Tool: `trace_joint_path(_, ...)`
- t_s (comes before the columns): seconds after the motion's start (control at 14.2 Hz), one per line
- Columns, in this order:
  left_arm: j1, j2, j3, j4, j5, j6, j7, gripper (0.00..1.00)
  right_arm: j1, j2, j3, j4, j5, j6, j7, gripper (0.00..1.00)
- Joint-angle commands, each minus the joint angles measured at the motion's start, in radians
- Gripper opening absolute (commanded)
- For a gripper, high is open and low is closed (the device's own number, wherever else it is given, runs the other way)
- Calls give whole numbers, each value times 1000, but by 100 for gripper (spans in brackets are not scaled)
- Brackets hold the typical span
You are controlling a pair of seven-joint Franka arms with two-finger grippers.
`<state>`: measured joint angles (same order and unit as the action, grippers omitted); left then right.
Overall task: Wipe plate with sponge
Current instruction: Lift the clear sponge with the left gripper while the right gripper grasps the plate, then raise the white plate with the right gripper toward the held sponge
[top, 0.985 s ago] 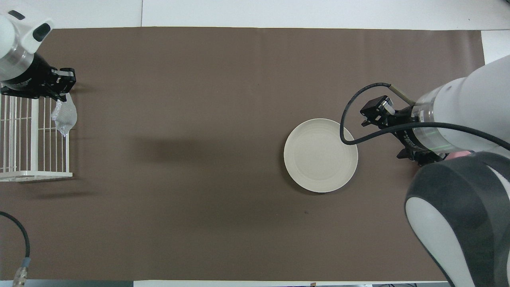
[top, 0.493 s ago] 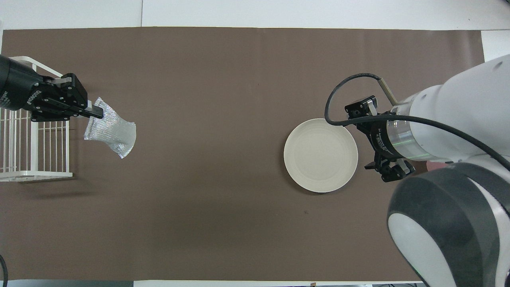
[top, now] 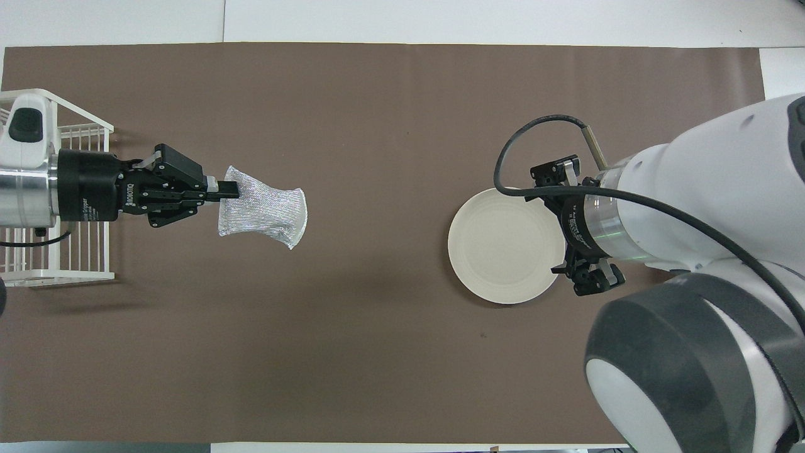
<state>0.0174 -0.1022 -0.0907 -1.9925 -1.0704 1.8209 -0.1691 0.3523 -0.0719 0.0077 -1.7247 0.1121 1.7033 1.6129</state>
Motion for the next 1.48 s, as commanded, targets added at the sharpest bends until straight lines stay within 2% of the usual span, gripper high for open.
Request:
trace_joint_path(0.0, -65, -106, 5, -173, -156, 138, 57, 0, -1, -11, 5, -13, 17, 33, 27, 100)
trace_joint_path(0.07, -76, -119, 5, -201, -211, 146, 83, 0, 20, -6, 15, -6, 15, 80, 51, 100)
trace_joint_path(0.21, -77, -120, 5, -262, -327, 141, 205, 0, 66, 42, 15, 46, 5, 72, 107, 100)
trace_joint_path(0.35, -118, -122, 3, -313, -413, 141, 284, 0, 105, 96, 15, 127, 1, -22, 122, 100)
trace_joint_path(0.49, -143, -117, 3, -374, -537, 144, 443, 0, 134, 151, 15, 212, 7, -108, 157, 100)
trace_joint_path(0.77, -213, -87, 3, -394, -664, 135, 586, 0, 207, 194, 18, 228, 20, -105, 231, 100)
trace_joint_path(0.99, -246, -85, 3, -413, -709, 138, 623, 0, 218, 236, 17, 237, 56, -39, 291, 100)
trace_joint_path(1.41, -269, -86, 5, -419, -720, 138, 623, 0, 235, 239, 18, 223, 58, 13, 317, 100)
